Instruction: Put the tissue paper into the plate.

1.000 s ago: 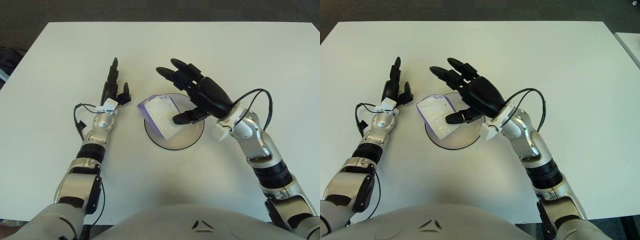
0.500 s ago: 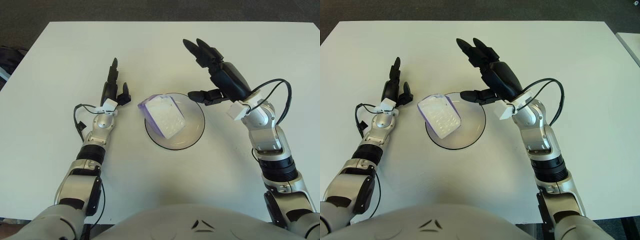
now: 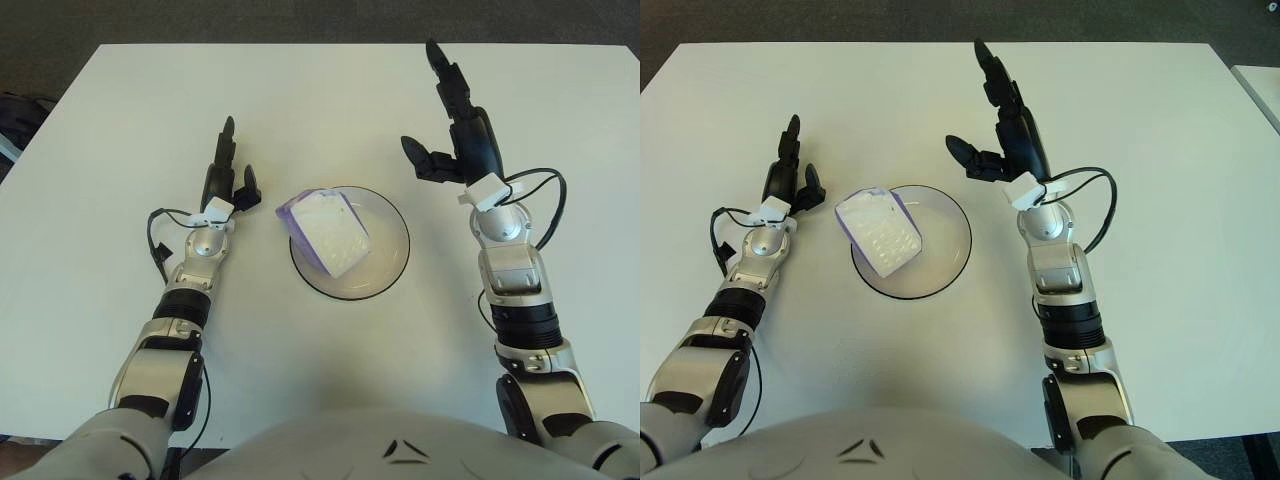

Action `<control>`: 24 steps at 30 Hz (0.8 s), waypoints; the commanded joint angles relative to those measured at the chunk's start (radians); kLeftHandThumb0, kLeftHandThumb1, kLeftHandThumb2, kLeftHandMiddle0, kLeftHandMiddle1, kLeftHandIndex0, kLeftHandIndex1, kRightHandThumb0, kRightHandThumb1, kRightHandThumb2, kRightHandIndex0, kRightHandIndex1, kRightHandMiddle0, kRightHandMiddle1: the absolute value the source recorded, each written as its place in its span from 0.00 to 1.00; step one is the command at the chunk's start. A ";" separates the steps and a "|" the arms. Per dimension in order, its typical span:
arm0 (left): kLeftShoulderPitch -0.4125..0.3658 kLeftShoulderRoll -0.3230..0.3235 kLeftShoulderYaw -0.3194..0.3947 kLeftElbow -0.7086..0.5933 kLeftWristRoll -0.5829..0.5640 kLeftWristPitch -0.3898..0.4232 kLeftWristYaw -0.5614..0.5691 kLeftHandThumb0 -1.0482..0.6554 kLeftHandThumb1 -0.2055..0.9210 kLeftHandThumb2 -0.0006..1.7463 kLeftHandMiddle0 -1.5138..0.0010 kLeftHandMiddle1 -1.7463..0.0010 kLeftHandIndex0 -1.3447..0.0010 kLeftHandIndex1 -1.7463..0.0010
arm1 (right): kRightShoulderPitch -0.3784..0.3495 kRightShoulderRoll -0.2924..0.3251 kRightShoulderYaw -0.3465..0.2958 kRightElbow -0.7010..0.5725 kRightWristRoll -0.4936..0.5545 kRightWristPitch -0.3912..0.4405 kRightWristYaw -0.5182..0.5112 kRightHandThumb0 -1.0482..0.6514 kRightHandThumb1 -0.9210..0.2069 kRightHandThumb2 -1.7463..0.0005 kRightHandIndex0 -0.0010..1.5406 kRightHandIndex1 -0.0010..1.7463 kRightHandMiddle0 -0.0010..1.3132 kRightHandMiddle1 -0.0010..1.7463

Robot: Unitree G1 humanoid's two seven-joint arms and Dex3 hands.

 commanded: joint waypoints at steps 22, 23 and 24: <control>0.185 -0.060 -0.018 0.015 -0.005 0.064 -0.012 0.13 1.00 0.65 0.96 0.99 1.00 0.88 | 0.096 0.081 -0.087 0.217 0.160 -0.160 -0.101 0.10 0.00 0.55 0.07 0.02 0.00 0.21; 0.185 -0.060 -0.018 0.014 -0.005 0.064 -0.012 0.13 1.00 0.65 0.96 0.99 1.00 0.88 | 0.098 0.083 -0.087 0.218 0.160 -0.161 -0.103 0.11 0.00 0.55 0.07 0.02 0.00 0.21; 0.186 -0.060 -0.017 0.012 -0.005 0.066 -0.012 0.13 1.00 0.65 0.96 0.99 1.00 0.88 | 0.106 0.091 -0.085 0.216 0.163 -0.158 -0.107 0.11 0.00 0.55 0.07 0.02 0.00 0.21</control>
